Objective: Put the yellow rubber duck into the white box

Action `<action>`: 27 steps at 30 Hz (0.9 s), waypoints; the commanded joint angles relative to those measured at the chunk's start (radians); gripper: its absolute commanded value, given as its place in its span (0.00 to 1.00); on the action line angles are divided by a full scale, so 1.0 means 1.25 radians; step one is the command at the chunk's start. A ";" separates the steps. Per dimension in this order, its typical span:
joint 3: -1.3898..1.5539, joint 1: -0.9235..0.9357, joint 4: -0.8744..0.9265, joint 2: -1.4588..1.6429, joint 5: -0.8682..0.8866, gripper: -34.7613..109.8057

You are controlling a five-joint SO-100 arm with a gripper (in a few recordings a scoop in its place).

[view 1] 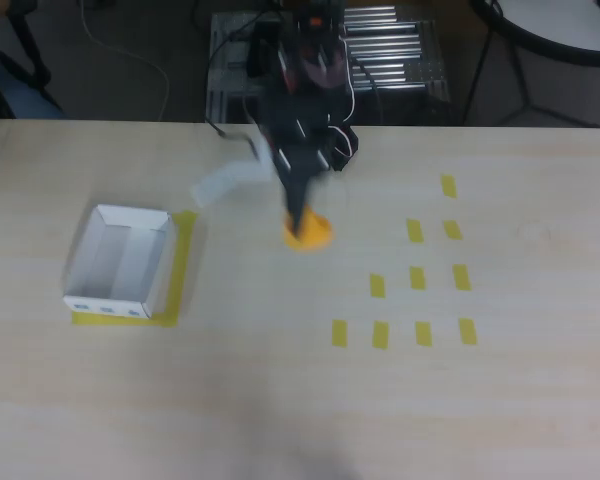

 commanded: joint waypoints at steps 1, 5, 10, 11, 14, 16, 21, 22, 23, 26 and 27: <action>0.153 0.266 -0.142 0.329 0.001 0.24; 0.377 0.436 -0.301 0.448 -0.002 0.24; 0.519 0.562 -0.471 0.356 -0.002 0.24; 0.513 0.576 -0.486 0.302 -0.002 0.24; 0.485 0.599 -0.539 0.142 -0.004 0.24; 0.444 0.603 -0.560 0.033 -0.005 0.24; 0.325 0.616 -0.553 -0.180 -0.005 0.24; 0.306 0.619 -0.547 -0.214 -0.005 0.24; 0.288 0.620 -0.542 -0.242 -0.006 0.24; 0.249 0.621 -0.533 -0.310 -0.007 0.24; 0.238 0.623 -0.529 -0.328 -0.007 0.24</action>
